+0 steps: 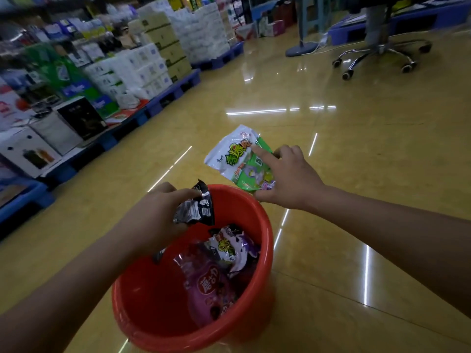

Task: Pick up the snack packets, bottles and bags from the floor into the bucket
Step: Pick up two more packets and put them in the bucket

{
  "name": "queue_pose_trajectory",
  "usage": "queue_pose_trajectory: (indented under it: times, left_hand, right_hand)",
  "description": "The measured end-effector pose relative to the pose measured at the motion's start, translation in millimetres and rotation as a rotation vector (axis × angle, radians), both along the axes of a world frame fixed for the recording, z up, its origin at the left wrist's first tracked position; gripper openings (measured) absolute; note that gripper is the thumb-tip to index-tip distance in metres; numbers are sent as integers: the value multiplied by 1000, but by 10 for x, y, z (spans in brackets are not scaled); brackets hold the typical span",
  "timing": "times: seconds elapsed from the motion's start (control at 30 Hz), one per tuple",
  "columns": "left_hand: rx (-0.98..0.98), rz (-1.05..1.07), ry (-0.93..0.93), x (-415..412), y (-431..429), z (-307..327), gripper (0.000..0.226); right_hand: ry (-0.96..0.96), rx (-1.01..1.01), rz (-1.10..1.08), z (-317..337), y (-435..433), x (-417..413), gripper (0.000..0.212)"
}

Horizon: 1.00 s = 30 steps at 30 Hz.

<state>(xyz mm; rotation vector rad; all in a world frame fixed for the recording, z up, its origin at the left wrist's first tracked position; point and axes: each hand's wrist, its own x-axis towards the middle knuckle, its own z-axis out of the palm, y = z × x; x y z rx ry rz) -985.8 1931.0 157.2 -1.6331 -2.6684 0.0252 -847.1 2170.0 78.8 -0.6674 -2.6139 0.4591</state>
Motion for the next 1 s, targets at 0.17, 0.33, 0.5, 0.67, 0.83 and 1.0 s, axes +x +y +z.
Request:
queue_pose_trajectory:
  times: [0.17,0.33,0.5,0.67,0.83,1.0]
  left_hand:
    - [-65,11,-56,-4,-300,-175,66]
    - [-126,21,-82,-78,-456,-386,65]
    - [-189,9,-96,-115,-541,-526,60]
    - [-216,-11,-154,-151,-572,-578,56]
    - [-258,4,-197,-104,-551,-559,66]
    - [-294,11,-181,-146,-526,-582,56]
  right_hand:
    - [24,52,99,116,-278,-279,100]
    - [12,92,205,104,-502,-467,98]
    - [-38,139,288,25,-625,-610,92]
    - [-170,150,401,-41,-699,-695,90]
    - [-362,226,513,-144,-785,-722,70]
    - [-404,218,554,-188,-752,-759,51]
